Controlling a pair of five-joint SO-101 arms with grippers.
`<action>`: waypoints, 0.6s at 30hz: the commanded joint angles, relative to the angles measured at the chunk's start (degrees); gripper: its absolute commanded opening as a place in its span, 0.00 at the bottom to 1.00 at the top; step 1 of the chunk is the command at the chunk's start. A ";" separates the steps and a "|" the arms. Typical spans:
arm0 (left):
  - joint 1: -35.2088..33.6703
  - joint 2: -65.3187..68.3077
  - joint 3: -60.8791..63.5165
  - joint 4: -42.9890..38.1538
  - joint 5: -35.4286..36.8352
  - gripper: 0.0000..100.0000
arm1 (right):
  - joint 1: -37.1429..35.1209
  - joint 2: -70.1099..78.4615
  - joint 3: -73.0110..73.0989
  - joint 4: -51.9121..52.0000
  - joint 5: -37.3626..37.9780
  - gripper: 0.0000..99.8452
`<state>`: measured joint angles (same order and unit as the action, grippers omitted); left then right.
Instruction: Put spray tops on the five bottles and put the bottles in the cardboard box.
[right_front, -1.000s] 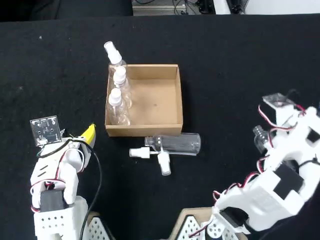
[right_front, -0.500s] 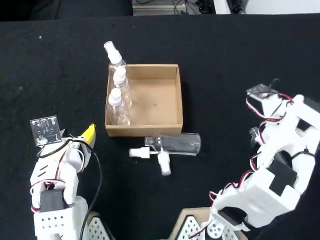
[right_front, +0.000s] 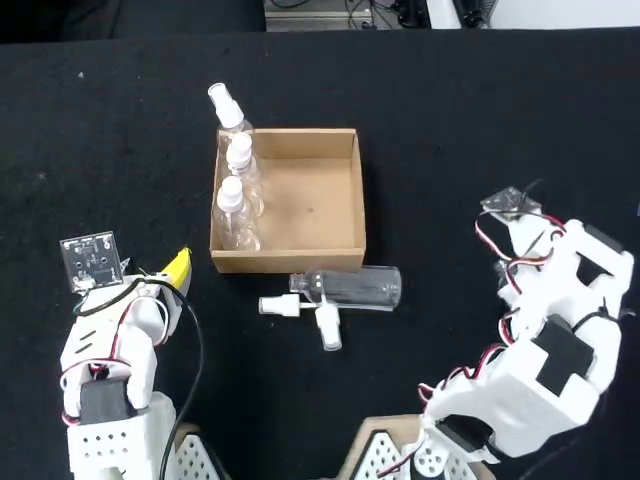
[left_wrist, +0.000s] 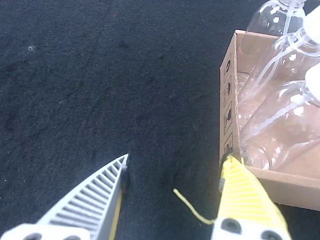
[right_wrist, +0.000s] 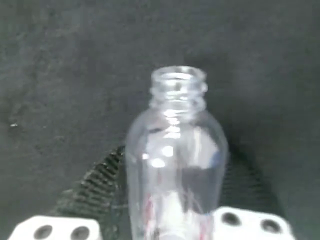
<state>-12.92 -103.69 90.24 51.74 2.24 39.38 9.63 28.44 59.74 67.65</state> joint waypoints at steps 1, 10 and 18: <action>-0.22 -0.79 -1.45 -1.23 0.18 0.27 | 1.14 -0.92 -3.91 1.41 0.26 0.05; -0.13 -0.79 -1.36 -1.14 0.09 0.27 | -0.09 -16.84 -11.21 23.47 -2.81 0.01; 1.80 -0.44 -3.82 -0.26 -5.45 0.27 | -6.51 -43.91 -5.32 23.56 -22.42 0.01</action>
<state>-12.92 -103.69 90.24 51.74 1.71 37.45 -19.56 20.79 83.21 55.43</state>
